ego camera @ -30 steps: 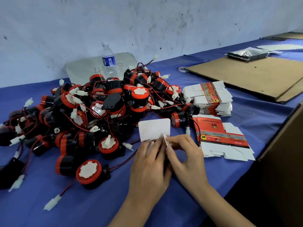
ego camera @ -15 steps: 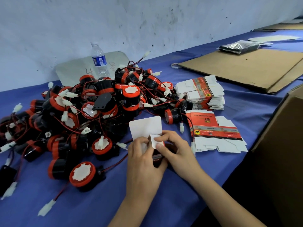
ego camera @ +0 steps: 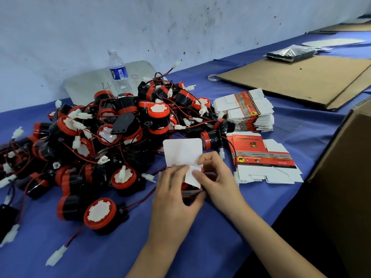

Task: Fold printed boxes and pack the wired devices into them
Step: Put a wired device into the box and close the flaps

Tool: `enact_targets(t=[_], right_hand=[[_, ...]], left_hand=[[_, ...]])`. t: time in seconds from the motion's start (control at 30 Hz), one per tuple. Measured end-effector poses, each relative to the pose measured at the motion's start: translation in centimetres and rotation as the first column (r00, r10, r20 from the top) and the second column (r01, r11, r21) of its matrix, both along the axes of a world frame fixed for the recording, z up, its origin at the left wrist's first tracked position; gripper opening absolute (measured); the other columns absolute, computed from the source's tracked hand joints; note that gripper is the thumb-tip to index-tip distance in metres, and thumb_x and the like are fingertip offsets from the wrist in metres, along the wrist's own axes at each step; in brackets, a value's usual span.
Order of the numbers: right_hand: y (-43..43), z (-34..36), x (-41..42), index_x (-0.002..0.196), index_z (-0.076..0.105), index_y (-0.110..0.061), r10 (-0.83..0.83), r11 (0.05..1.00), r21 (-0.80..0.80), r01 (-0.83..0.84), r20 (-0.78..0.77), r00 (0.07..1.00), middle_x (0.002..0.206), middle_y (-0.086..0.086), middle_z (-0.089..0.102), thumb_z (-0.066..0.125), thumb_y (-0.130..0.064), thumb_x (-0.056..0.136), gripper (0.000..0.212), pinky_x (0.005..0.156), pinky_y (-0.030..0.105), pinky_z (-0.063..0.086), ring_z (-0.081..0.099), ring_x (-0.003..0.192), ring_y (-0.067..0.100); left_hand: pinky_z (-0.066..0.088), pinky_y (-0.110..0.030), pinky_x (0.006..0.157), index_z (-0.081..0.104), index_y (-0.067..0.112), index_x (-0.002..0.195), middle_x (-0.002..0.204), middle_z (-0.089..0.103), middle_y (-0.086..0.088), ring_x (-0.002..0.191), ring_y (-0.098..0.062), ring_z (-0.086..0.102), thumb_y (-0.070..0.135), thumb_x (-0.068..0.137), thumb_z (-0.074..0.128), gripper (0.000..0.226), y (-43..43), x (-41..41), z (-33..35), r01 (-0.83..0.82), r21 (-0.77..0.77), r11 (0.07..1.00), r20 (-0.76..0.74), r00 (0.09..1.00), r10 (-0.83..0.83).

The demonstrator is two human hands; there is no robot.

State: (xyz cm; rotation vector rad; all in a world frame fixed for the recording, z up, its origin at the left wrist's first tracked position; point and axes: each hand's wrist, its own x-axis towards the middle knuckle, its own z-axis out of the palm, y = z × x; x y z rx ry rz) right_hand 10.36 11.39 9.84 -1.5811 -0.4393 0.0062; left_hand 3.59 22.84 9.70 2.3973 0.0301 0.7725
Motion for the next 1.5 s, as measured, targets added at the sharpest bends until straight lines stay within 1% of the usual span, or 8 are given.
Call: enact_targets(t=[0.13, 0.27, 0.6, 0.87, 1.07, 1.17, 1.33, 1.5], right_hand=[[-0.19, -0.21, -0.22, 0.094, 0.057, -0.023, -0.007, 1.000, 0.027, 0.007, 0.025, 1.000, 0.086, -0.011, 0.062, 0.060, 0.000, 0.090, 0.023, 0.072, 0.017, 0.048, 0.059, 0.081, 0.008], [-0.28, -0.13, -0.10, 0.093, 0.060, -0.016, -0.009, 0.999, 0.053, 0.008, 0.014, 1.000, 0.091, -0.004, 0.066, 0.061, -0.001, 0.090, 0.015, 0.075, 0.019, 0.048, 0.061, 0.081, 0.011], [-0.35, -0.27, -0.23, 0.093, 0.067, -0.017, -0.017, 0.999, 0.043, 0.018, -0.013, 1.000, 0.092, 0.006, 0.067, 0.061, -0.005, 0.092, 0.014, 0.081, 0.035, 0.051, 0.061, 0.086, 0.023], [-0.15, -0.31, -0.29, 0.091, 0.071, -0.019, -0.056, 0.998, -0.004, 0.056, -0.006, 0.998, 0.098, 0.004, 0.068, 0.063, -0.006, 0.090, 0.015, 0.087, 0.035, 0.052, 0.063, 0.091, 0.018], [-0.20, -0.33, -0.11, 0.092, 0.069, -0.020, -0.063, 0.998, 0.009, 0.063, -0.017, 0.998, 0.102, -0.003, 0.070, 0.063, -0.005, 0.090, 0.016, 0.089, 0.039, 0.051, 0.064, 0.092, 0.019], [-0.29, -0.40, -0.03, 0.092, 0.069, -0.020, -0.061, 0.998, 0.022, 0.061, -0.026, 0.998, 0.100, -0.004, 0.070, 0.063, -0.005, 0.090, 0.016, 0.088, 0.036, 0.051, 0.064, 0.091, 0.020], [-0.37, -0.43, 0.03, 0.091, 0.069, -0.018, -0.060, 0.998, 0.035, 0.061, -0.039, 0.997, 0.096, -0.001, 0.070, 0.064, -0.005, 0.090, 0.014, 0.084, 0.033, 0.051, 0.063, 0.088, 0.022], [-0.34, -0.43, -0.08, 0.090, 0.069, -0.017, -0.064, 0.997, 0.040, 0.066, -0.049, 0.997, 0.090, 0.013, 0.067, 0.063, -0.006, 0.090, 0.013, 0.083, 0.041, 0.051, 0.062, 0.088, 0.028]], left_hand=[[0.034, -0.001, 0.084, 0.057, 0.023, 0.097, 0.106, 0.054, 0.012, 0.105, 0.009, 0.049, 0.035, 0.078, 0.070, 0.026, 0.44, 0.06, -0.03, 0.018, -0.146, 0.989, 0.045, 0.999, -0.011], [0.032, -0.006, 0.097, 0.073, 0.018, 0.107, 0.118, 0.059, 0.011, 0.117, -0.004, 0.053, 0.026, 0.084, 0.063, 0.026, 0.74, 0.24, -0.11, 0.080, -0.112, 0.990, 0.060, 0.995, -0.074], [0.045, -0.052, 0.096, 0.070, 0.012, 0.085, 0.131, 0.052, -0.004, 0.120, -0.023, 0.045, 0.047, 0.089, 0.042, 0.045, -0.16, 0.18, 0.02, 0.007, 0.280, 0.960, -0.080, 0.997, 0.016], [0.038, -0.054, 0.101, 0.071, 0.005, 0.096, 0.128, 0.053, -0.010, 0.127, -0.033, 0.043, 0.035, 0.094, 0.037, 0.045, -0.16, 0.09, -0.21, 0.078, 0.273, 0.959, -0.156, 0.987, -0.036], [0.029, -0.057, 0.112, 0.063, 0.010, 0.125, 0.133, 0.046, 0.014, 0.136, -0.003, 0.031, 0.007, 0.089, 0.065, 0.036, 0.26, -0.10, -0.08, 0.116, -0.053, 0.992, -0.056, 0.991, -0.119], [0.029, -0.050, 0.114, 0.072, 0.010, 0.107, 0.127, 0.050, 0.020, 0.131, -0.003, 0.040, -0.001, 0.085, 0.069, 0.025, 0.38, -0.17, 0.10, 0.113, -0.099, 0.989, 0.028, 0.993, -0.111], [0.023, -0.032, 0.116, 0.074, 0.015, 0.091, 0.127, 0.046, 0.029, 0.134, -0.003, 0.038, 0.020, 0.090, 0.059, 0.015, 0.52, -0.08, -0.04, 0.180, -0.033, 0.983, 0.067, 0.982, -0.178], [0.038, -0.047, 0.106, 0.070, 0.011, 0.104, 0.135, 0.054, -0.002, 0.134, -0.021, 0.039, 0.036, 0.083, 0.063, 0.033, 0.08, 0.20, -0.38, 0.139, 0.203, 0.969, -0.126, 0.985, -0.115]])
